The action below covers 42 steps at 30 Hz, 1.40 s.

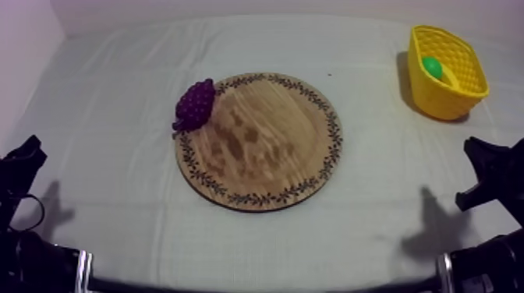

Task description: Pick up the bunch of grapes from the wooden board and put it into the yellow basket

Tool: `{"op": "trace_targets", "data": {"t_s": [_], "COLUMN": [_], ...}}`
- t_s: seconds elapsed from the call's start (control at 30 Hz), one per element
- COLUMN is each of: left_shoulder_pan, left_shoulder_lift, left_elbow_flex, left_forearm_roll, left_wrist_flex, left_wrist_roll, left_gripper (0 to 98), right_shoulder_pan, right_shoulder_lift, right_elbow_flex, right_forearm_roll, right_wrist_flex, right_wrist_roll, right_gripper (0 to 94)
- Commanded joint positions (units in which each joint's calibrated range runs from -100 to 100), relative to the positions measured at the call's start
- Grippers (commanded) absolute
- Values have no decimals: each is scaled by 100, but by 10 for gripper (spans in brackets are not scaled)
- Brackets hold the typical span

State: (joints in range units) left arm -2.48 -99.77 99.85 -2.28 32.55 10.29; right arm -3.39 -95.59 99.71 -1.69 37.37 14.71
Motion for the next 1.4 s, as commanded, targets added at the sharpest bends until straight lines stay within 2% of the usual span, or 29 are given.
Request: {"op": "trace_targets", "data": {"t_s": [0.0,0.13,0.33,0.53,0.67,0.77,1.13,1.37], "left_shoulder_pan": [-1,-1,-1,-1,-1,-1,-1,-1], "left_shoulder_lift": [3,3,3,3,3,3,3,3], "left_elbow_flex": [4,4,4,4,4,4,4,4], "left_forearm_roll": [1,1,1,1,1,1,1,1], "left_wrist_flex": [3,3,3,3,3,3,3,3], "left_wrist_roll": [-2,-2,-1,-1,-1,-1,-1,-1], "left_gripper": [0,0,0,0,0,0,0,0], "right_shoulder_pan": [7,-7,32,-14,-110,-260,-1138,-1486], "right_shoulder_lift": [118,703,2206,3996,5172,5903,8152,9741], "right_elbow_flex": [-27,-482,-1883,-3945,-5245,-5964,-8069,-9548], "right_forearm_roll": [-27,136,125,-38,-218,-389,-881,-1220], "right_wrist_flex": [-118,-34,472,1641,2519,2942,3198,3318], "right_wrist_roll": [-30,-316,-591,-841,-1052,-1216,-1846,-2138], "right_gripper": [4,3,2,2,2,2,2,3]}}
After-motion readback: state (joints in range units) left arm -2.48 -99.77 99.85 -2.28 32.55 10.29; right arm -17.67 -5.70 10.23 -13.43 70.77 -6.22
